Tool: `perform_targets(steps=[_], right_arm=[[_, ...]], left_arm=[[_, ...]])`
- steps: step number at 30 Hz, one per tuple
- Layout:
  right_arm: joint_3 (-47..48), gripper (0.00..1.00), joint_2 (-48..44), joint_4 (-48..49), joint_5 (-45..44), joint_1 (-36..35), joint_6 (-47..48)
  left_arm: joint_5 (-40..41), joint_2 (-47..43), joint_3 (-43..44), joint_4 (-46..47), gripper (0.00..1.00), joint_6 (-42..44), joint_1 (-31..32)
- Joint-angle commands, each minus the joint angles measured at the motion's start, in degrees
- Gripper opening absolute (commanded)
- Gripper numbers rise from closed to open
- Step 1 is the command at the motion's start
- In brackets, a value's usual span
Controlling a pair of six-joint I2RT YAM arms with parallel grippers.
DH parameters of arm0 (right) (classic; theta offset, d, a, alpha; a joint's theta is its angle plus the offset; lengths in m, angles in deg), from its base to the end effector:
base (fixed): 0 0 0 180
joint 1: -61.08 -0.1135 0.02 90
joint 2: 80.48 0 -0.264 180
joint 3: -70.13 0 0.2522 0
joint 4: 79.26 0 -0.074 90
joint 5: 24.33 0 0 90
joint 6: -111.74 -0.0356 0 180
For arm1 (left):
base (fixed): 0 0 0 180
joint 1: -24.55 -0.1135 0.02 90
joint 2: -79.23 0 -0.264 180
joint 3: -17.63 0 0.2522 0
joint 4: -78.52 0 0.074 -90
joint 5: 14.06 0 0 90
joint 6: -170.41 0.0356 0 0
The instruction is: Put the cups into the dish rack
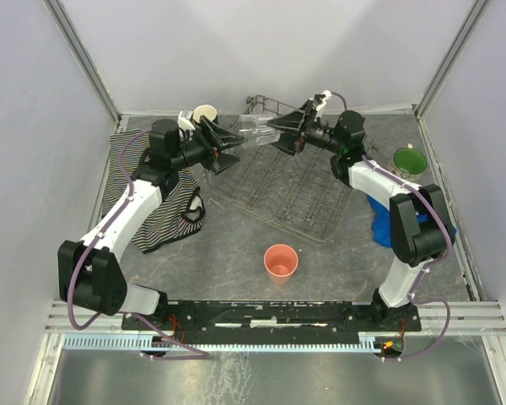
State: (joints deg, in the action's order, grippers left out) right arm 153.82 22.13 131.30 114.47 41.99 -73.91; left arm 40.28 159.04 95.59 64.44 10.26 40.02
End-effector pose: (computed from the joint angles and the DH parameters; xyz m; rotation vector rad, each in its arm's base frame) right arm 0.3803 0.1599 0.3090 0.3000 1.8562 2.0996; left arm 0.3070 -0.1065 0.3369 -0.5030 2.0637 -1.5455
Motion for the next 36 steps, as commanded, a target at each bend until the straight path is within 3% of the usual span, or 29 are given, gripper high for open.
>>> perform_targets(steps=[1,4,8,12,19,36], right_arm=[[2.9,0.30,-4.1,-8.6,-0.2,3.2,9.5],[7.5,0.29,-4.5,-26.2,-0.3,5.0,24.0],[19.7,0.29,-2.6,-58.8,-7.5,5.5,50.8],[29.6,0.28,1.6,-74.4,-17.5,5.5,64.7],[39.2,0.28,8.2,-84.7,-31.7,5.5,73.9],[56.3,0.27,21.7,-90.6,-51.5,-0.8,85.7]], left_arm=[[2.6,-1.4,0.9,-5.2,0.85,6.2,-1.7],[5.8,-0.8,3.3,-11.5,0.90,10.7,-2.3],[9.9,0.3,6.4,-19.2,0.93,16.2,-2.8],[10.1,0.8,5.7,-21.1,0.94,17.8,-3.1],[10.8,2.1,5.6,-23.4,0.94,20.0,-3.3],[10.9,6.3,6.5,-24.5,0.94,23.0,-3.4]])
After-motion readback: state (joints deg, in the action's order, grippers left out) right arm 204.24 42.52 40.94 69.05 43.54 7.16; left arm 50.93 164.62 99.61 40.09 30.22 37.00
